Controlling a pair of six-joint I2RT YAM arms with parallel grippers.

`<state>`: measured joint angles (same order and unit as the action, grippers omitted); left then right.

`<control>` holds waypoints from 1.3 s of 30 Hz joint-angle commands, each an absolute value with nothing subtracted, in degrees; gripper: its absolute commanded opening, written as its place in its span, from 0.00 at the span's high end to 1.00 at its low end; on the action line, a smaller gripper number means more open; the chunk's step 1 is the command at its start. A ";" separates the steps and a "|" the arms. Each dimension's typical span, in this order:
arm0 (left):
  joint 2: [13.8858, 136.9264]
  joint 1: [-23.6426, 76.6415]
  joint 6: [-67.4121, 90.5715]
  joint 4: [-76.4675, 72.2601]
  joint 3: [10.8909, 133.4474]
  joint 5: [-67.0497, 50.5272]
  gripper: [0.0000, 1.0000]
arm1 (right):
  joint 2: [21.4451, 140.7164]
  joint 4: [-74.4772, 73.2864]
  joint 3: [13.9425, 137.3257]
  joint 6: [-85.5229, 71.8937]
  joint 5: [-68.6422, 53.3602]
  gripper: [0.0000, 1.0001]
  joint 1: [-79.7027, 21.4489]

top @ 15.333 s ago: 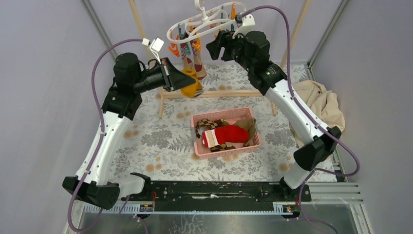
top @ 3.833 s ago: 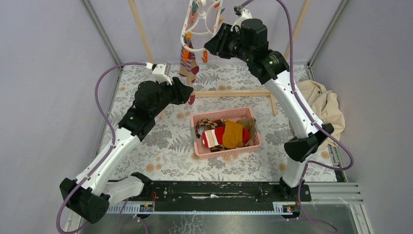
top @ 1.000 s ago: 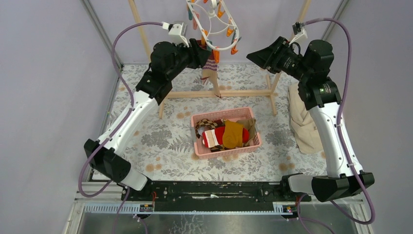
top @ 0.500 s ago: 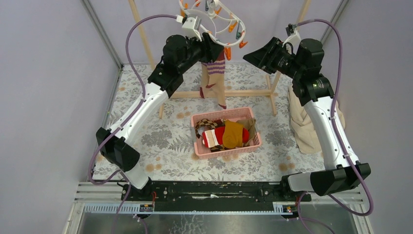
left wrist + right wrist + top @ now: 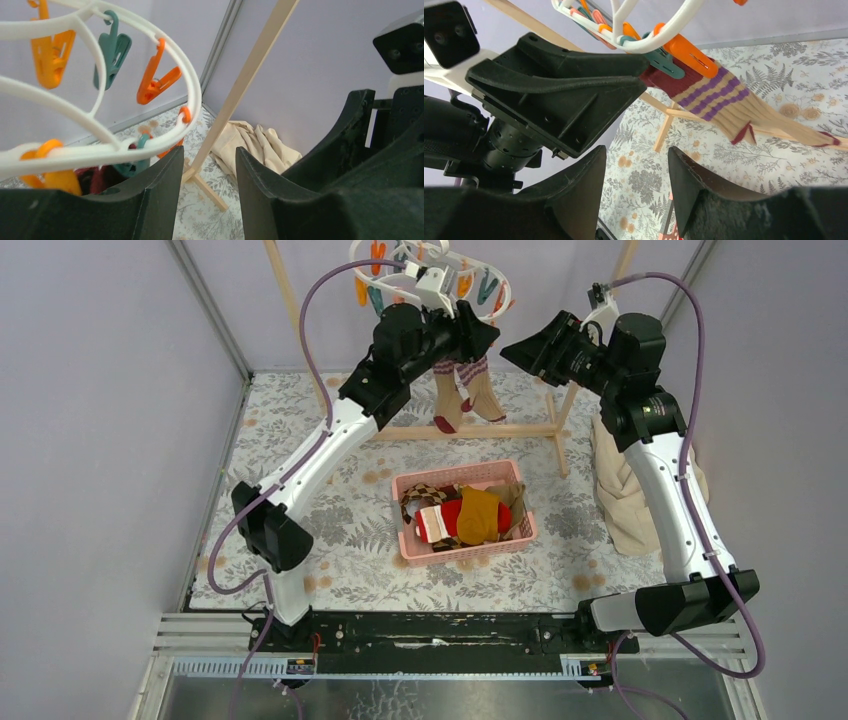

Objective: Remove the socks clipped to the hanger
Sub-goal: Adjust the hanger on the clothesline, then remove the sock from the hanger.

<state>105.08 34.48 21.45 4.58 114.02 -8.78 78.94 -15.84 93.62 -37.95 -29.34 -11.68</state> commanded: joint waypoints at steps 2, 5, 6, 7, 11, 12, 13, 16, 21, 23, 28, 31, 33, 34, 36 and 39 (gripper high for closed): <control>108.60 34.89 20.59 3.60 120.28 -8.40 0.51 | 77.53 -17.31 95.50 -34.53 -28.13 0.44 -12.13; 110.65 34.88 20.27 3.87 122.49 -8.33 0.50 | 76.99 -17.81 94.74 -33.42 -27.66 0.44 -12.14; 111.21 34.89 20.04 3.91 123.10 -8.34 0.50 | 76.79 -17.91 94.39 -32.95 -27.67 0.44 -12.13; 111.75 34.87 19.73 4.18 123.97 -8.35 0.50 | 76.63 -17.93 93.98 -32.49 -27.53 0.44 -12.13; 111.58 34.89 19.01 5.13 124.75 -8.51 0.50 | 75.95 -17.35 92.12 -28.71 -26.18 0.45 -14.52; 110.98 34.89 18.99 4.85 124.03 -8.48 0.50 | 76.06 -17.32 91.79 -27.49 -25.65 0.45 -15.80; 110.48 34.85 18.94 4.55 123.25 -8.49 0.50 | 76.11 -17.19 91.38 -26.27 -24.50 0.45 -17.63; 109.48 34.85 18.74 4.52 122.11 -8.53 0.50 | 75.64 -16.51 89.41 -22.06 -19.03 0.45 -23.82; 106.97 34.88 18.78 4.34 120.03 -8.90 0.50 | 72.88 -10.31 79.89 -16.17 -3.94 0.44 -33.23; 105.80 34.89 18.81 4.19 119.15 -8.90 0.50 | 72.69 -7.39 76.38 -15.14 0.48 0.44 -35.99; 102.70 34.89 18.55 4.03 116.81 -8.77 0.50 | 75.25 -0.74 70.63 -12.84 15.67 0.41 -44.09; 101.13 34.89 18.37 3.87 115.18 -8.71 0.50 | 78.25 2.18 69.91 -13.24 24.99 0.38 -46.80; 99.84 34.89 18.37 3.87 114.11 -8.68 0.50 | 80.06 4.03 69.44 -13.28 29.64 0.37 -47.83; 99.10 34.89 18.37 3.94 113.49 -8.64 0.50 | 81.01 4.80 69.41 -13.49 30.88 0.37 -48.01; 97.11 34.89 18.28 3.95 111.88 -8.21 0.49 | 82.99 5.89 69.92 -13.44 33.09 0.37 -48.26; 93.92 34.89 18.12 5.01 109.50 -7.21 0.48 | 85.77 6.83 71.32 -13.28 36.65 0.37 -48.42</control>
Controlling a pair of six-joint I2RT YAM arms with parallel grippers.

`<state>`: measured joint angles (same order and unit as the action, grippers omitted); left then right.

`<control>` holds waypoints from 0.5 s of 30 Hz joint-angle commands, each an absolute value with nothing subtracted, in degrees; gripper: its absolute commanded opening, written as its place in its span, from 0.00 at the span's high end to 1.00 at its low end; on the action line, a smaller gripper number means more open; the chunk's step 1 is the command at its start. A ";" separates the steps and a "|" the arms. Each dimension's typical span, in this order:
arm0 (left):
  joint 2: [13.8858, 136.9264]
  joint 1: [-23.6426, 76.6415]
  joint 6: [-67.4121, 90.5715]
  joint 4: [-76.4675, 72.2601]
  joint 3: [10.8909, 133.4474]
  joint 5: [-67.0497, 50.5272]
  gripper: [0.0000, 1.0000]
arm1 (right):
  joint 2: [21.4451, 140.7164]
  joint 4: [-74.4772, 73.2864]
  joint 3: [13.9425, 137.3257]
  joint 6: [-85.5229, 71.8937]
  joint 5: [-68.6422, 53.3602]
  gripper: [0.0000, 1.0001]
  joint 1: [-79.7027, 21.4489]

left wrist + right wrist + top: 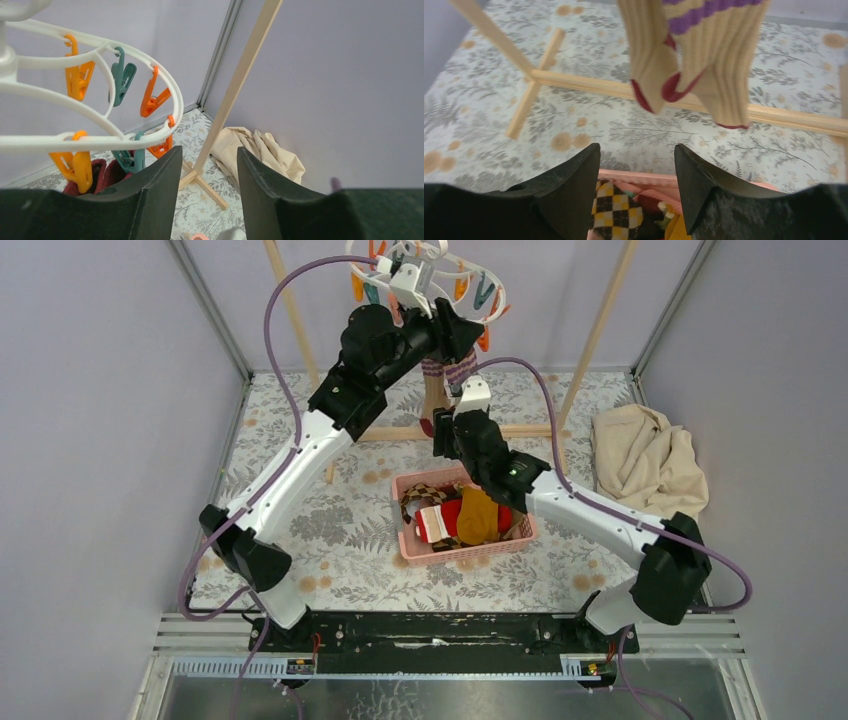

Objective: Remove the socks clipped to the hanger
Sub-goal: Remove the sock from the hanger.

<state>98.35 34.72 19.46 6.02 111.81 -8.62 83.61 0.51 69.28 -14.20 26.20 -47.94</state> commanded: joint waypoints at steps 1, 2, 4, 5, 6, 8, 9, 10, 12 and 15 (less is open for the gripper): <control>92.66 34.89 18.11 5.58 108.59 -6.64 0.47 | 86.66 7.07 71.82 -13.27 37.68 0.36 -48.41; 91.31 34.89 18.15 6.25 107.64 -6.03 0.47 | 87.53 7.17 72.53 -13.17 38.54 0.36 -48.38; 88.13 34.89 18.47 7.64 105.13 -4.63 0.44 | 89.57 7.25 74.18 -12.84 39.41 0.36 -48.43; 86.43 34.85 18.68 8.35 103.67 -3.71 0.43 | 90.65 7.43 75.34 -12.57 39.60 0.36 -48.43; 84.31 34.87 18.97 9.02 101.78 -2.58 0.41 | 91.76 7.65 76.20 -12.45 39.70 0.35 -48.35; 79.71 34.89 19.43 10.42 97.64 -0.35 0.39 | 93.66 8.59 77.54 -12.32 39.36 0.35 -48.43; 76.12 34.84 19.66 10.82 95.12 1.74 0.38 | 94.34 9.49 77.89 -12.25 38.93 0.35 -48.38; 73.50 34.81 19.93 11.14 92.64 3.24 0.36 | 95.06 10.10 78.29 -12.30 38.69 0.34 -48.34; 68.59 34.83 20.21 12.83 88.52 6.33 0.32 | 96.44 10.61 79.45 -12.35 38.72 0.34 -48.43; 63.37 34.53 20.47 16.65 83.98 8.99 0.29 | 98.42 10.80 81.39 -11.81 39.92 0.33 -48.34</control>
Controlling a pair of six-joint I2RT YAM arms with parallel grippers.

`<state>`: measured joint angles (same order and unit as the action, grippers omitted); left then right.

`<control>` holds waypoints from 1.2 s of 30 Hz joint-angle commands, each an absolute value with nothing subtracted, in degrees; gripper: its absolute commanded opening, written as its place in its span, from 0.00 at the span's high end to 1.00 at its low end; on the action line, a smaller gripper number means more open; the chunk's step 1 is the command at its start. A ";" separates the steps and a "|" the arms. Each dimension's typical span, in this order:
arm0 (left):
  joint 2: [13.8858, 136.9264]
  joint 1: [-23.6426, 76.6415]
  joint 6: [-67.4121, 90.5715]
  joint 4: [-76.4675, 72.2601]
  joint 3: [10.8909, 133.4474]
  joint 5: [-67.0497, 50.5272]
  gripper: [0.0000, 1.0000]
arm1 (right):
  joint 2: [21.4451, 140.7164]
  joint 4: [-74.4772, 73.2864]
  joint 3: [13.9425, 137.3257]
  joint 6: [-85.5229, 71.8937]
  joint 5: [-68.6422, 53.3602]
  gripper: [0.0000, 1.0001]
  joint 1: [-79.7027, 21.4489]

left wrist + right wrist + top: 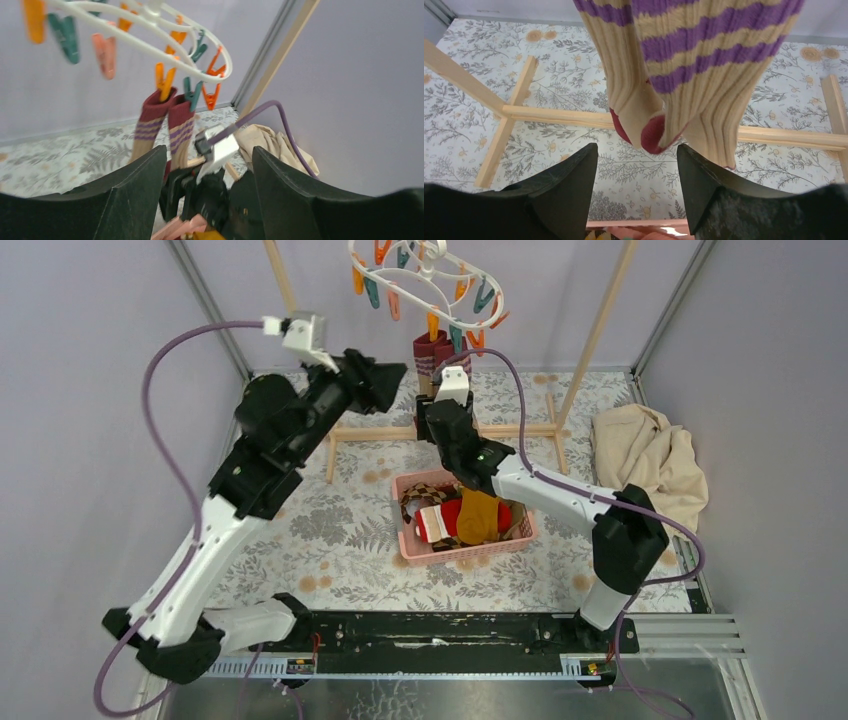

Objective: Remove the socks clipped to the hanger
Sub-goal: Remove the sock from the hanger.

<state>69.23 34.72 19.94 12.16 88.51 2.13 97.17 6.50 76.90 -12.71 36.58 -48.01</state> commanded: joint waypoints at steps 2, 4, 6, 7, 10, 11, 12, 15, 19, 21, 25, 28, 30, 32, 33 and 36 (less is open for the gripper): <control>60.68 34.30 20.88 18.88 81.59 9.79 0.29 | 99.32 10.14 82.79 -11.32 41.34 0.37 -48.30; 58.34 34.20 21.63 19.85 78.69 10.05 0.29 | 99.42 9.83 83.37 -10.91 42.30 0.45 -48.06; 56.47 34.19 22.54 20.27 75.97 9.99 0.29 | 98.98 9.28 83.37 -11.05 42.28 0.53 -47.41; 55.81 34.11 22.92 20.35 74.94 9.81 0.29 | 98.64 8.93 83.28 -11.11 42.23 0.58 -47.00; 55.07 34.10 23.79 21.08 73.47 8.96 0.29 | 96.92 8.21 82.10 -11.39 41.32 0.70 -45.54; 55.02 34.10 23.94 21.25 73.16 8.65 0.29 | 96.23 8.11 81.39 -11.47 40.52 0.75 -44.91; 54.95 34.10 24.03 21.33 72.95 8.53 0.29 | 95.49 8.01 80.87 -11.53 39.53 0.81 -44.06; 54.76 34.11 24.08 21.34 72.40 8.36 0.30 | 92.93 8.08 79.32 -11.48 35.01 0.91 -42.26; 55.08 34.10 24.08 21.44 71.83 8.19 0.30 | 89.70 7.17 78.50 -12.31 25.76 1.00 -39.79; 55.26 34.10 24.25 21.31 71.50 7.89 0.30 | 88.73 5.59 79.02 -12.43 21.38 1.00 -39.13; 55.62 34.10 24.60 20.87 71.12 7.52 0.30 | 86.68 3.47 79.34 -11.63 14.19 1.00 -38.68; 56.25 34.10 24.70 20.20 71.12 7.23 0.30 | 85.88 0.94 80.31 -11.03 9.26 1.00 -38.54; 56.85 34.10 24.70 19.88 71.46 6.92 0.30 | 85.10 0.45 80.22 -10.75 7.19 1.00 -38.51; 57.46 34.09 24.70 19.43 71.77 6.64 0.30 | 84.00 0.44 79.65 -10.76 5.39 1.00 -38.54; 57.70 34.10 24.70 19.24 72.00 6.49 0.30 | 83.42 -1.08 79.26 -10.84 4.54 1.00 -38.50; 58.45 34.09 24.76 18.19 72.16 5.69 0.30 | 81.35 -1.49 77.46 -11.39 2.23 1.00 -38.55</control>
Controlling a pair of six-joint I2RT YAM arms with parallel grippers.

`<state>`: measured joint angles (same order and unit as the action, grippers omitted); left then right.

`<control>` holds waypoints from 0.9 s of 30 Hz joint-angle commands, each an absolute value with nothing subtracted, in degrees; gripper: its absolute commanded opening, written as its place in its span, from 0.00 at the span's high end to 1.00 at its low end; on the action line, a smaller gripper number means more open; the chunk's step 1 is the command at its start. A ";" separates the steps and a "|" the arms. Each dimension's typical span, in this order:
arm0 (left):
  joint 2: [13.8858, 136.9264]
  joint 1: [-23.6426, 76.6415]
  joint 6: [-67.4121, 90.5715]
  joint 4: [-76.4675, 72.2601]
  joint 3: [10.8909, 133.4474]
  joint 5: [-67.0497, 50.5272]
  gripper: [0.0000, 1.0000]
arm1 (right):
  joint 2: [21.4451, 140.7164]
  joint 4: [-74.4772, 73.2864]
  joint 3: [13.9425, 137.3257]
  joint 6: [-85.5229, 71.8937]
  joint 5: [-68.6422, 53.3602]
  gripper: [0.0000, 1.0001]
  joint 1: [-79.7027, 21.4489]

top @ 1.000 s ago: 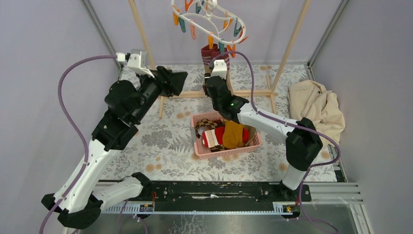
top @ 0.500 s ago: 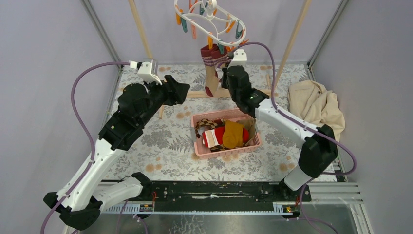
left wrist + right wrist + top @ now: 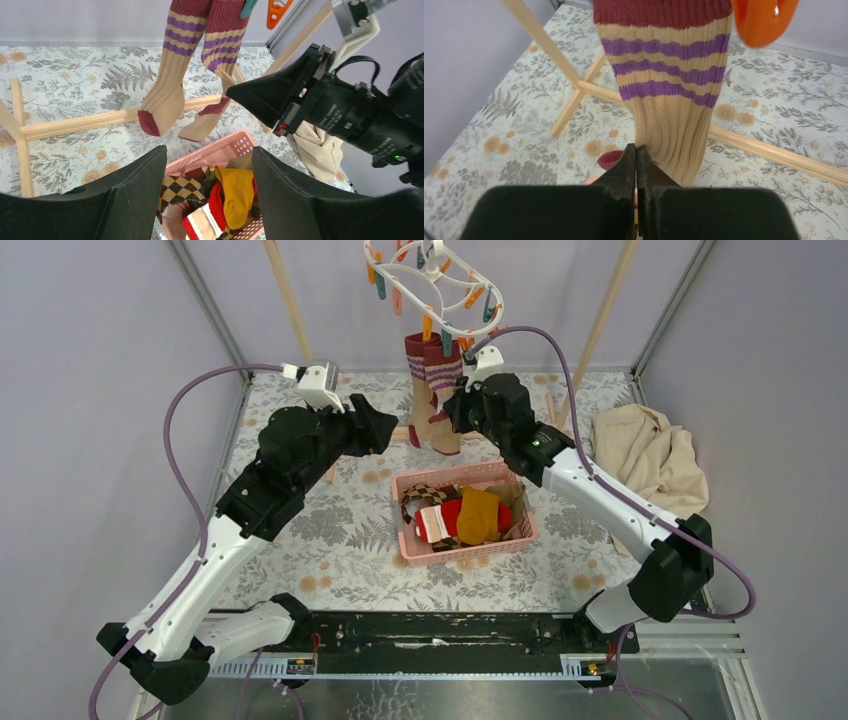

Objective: Remove the socks clipped to the hanger
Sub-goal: Remove the sock from the hanger.

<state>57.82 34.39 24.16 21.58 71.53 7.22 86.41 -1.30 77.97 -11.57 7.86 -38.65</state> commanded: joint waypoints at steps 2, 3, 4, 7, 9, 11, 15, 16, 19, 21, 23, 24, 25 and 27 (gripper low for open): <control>59.00 34.10 24.81 17.46 72.24 5.36 0.30 | 79.61 -1.08 76.02 -11.91 0.62 1.00 -38.50; 59.22 34.10 24.87 17.24 72.41 5.23 0.30 | 78.81 -0.79 75.34 -12.03 0.23 1.00 -38.52; 59.50 34.10 24.81 17.04 72.61 5.19 0.30 | 78.12 -0.79 74.87 -12.04 -0.96 1.00 -38.52; 60.38 34.08 24.66 16.22 73.23 5.06 0.30 | 76.26 -0.76 73.83 -12.23 -3.01 1.00 -38.50; 61.05 34.10 24.33 15.28 73.73 5.02 0.29 | 75.21 -0.88 73.26 -12.30 -3.76 1.00 -38.50; 61.97 33.83 24.01 14.30 74.43 4.46 0.27 | 74.30 -1.14 72.80 -12.28 -4.10 1.00 -38.57; 65.37 31.22 24.81 13.73 77.24 0.93 0.23 | 72.66 -2.16 72.40 -12.22 -4.02 1.00 -38.50; 66.11 30.15 25.47 13.59 77.80 -0.53 0.22 | 72.17 -2.26 72.15 -12.23 -3.81 1.00 -38.50; 67.37 27.26 26.74 12.55 78.50 -4.54 0.22 | 70.90 -2.63 71.81 -12.31 -3.32 1.00 -38.50; 67.90 26.49 26.73 12.15 78.98 -5.01 0.22 | 70.20 -2.96 71.76 -12.32 -3.09 1.00 -38.55; 68.61 25.83 26.70 11.96 79.81 -5.42 0.22 | 69.52 -3.03 71.80 -12.35 -3.11 1.00 -38.51; 69.08 25.50 26.84 11.62 80.29 -6.05 0.22 | 69.33 -3.09 71.81 -12.37 -3.27 1.00 -38.55; 69.65 25.17 26.95 11.13 80.83 -6.88 0.21 | 69.22 -3.16 71.89 -12.38 -3.40 1.00 -38.53; 71.02 24.15 27.55 9.95 82.06 -9.50 0.20 | 68.96 -3.33 72.15 -12.59 -3.78 1.00 -38.57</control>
<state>69.49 25.56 26.46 15.99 78.39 -4.12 71.22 -4.86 71.40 -12.05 -2.70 -38.65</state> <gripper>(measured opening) 0.790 0.011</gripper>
